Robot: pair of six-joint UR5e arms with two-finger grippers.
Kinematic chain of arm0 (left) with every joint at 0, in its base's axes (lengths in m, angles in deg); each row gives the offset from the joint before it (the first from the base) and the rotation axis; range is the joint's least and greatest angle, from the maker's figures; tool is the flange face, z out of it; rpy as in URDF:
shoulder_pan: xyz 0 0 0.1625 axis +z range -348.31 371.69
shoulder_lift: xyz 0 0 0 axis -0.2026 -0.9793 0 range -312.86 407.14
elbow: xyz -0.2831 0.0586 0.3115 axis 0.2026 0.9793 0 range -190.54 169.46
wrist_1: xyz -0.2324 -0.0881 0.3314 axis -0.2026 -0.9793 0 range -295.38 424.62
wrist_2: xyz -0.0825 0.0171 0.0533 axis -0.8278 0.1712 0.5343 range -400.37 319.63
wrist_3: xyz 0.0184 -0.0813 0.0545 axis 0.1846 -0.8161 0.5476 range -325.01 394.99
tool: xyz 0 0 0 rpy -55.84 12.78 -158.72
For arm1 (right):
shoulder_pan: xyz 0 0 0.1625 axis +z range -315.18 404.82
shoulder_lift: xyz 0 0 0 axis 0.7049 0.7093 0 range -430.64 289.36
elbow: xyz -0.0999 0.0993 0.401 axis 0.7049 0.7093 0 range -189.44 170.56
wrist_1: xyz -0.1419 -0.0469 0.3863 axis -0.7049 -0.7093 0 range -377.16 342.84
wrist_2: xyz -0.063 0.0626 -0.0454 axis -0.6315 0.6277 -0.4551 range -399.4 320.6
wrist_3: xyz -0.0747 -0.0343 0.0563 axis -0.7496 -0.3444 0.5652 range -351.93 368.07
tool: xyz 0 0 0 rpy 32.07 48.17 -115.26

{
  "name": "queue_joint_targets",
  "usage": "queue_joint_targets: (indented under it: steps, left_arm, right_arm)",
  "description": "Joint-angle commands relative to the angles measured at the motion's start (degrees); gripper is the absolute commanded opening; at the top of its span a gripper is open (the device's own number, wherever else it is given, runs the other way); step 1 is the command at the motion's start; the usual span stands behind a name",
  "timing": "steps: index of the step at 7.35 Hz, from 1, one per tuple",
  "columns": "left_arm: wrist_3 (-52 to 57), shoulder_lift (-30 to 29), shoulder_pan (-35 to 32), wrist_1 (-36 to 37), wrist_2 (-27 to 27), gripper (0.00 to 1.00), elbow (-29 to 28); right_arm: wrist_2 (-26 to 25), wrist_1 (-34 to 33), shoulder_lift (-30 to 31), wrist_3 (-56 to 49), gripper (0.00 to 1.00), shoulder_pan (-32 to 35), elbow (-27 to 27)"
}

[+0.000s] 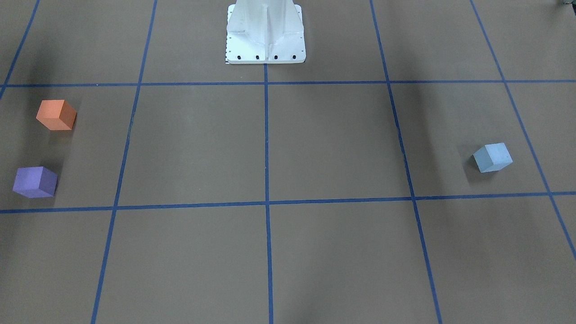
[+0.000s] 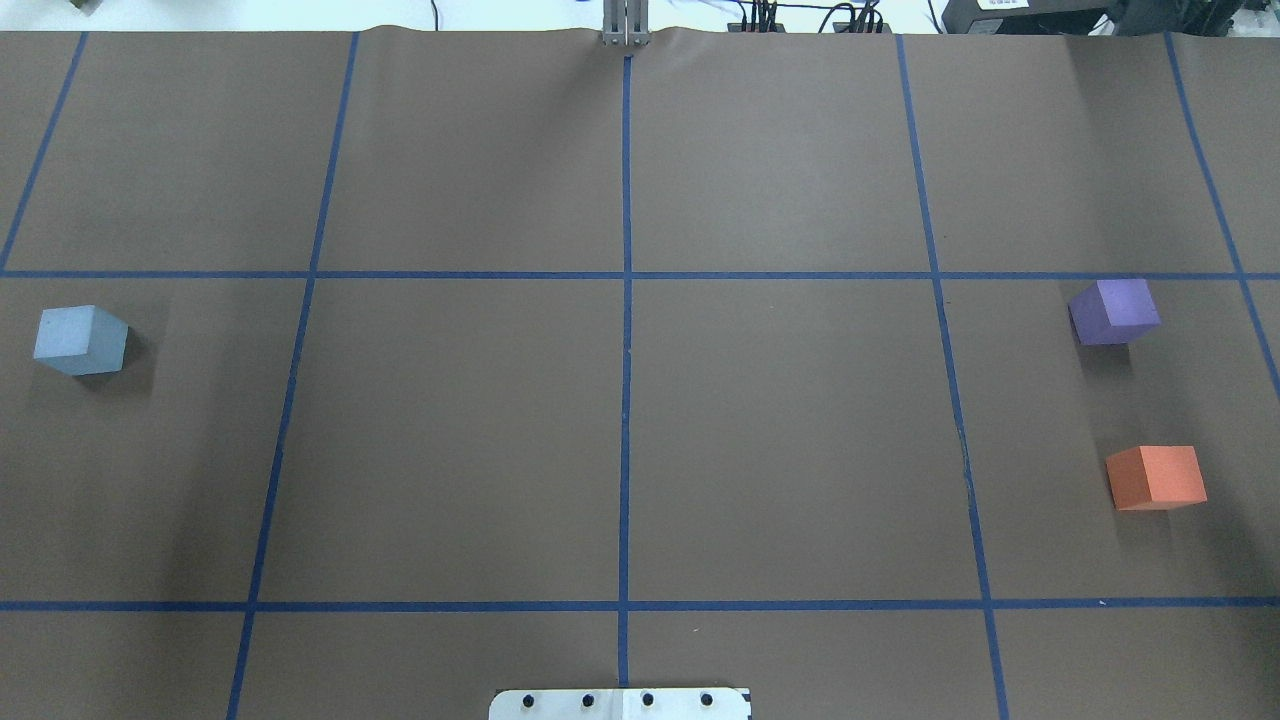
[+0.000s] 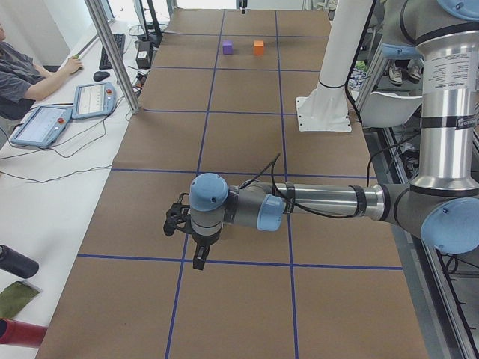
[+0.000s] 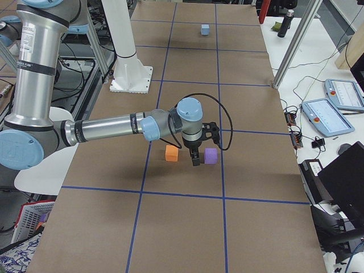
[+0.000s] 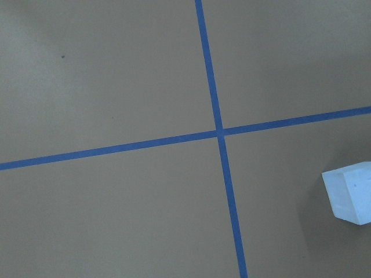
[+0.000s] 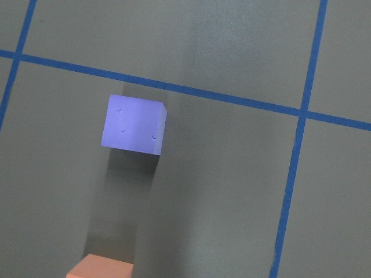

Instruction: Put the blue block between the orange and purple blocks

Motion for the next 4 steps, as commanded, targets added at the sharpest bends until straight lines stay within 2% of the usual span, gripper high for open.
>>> queue_joint_targets:
  steps: [1,4]
  left_arm:
    - [0.00,0.00,-0.09,0.17,-0.09,1.00,0.39]
    - [0.00,-0.44,0.09,0.00,-0.35,1.00,0.48]
  right_arm:
    - [0.00,0.04,-0.08,0.03,1.00,0.00,-0.13]
    - [0.00,-0.04,-0.08,0.03,1.00,0.00,-0.13]
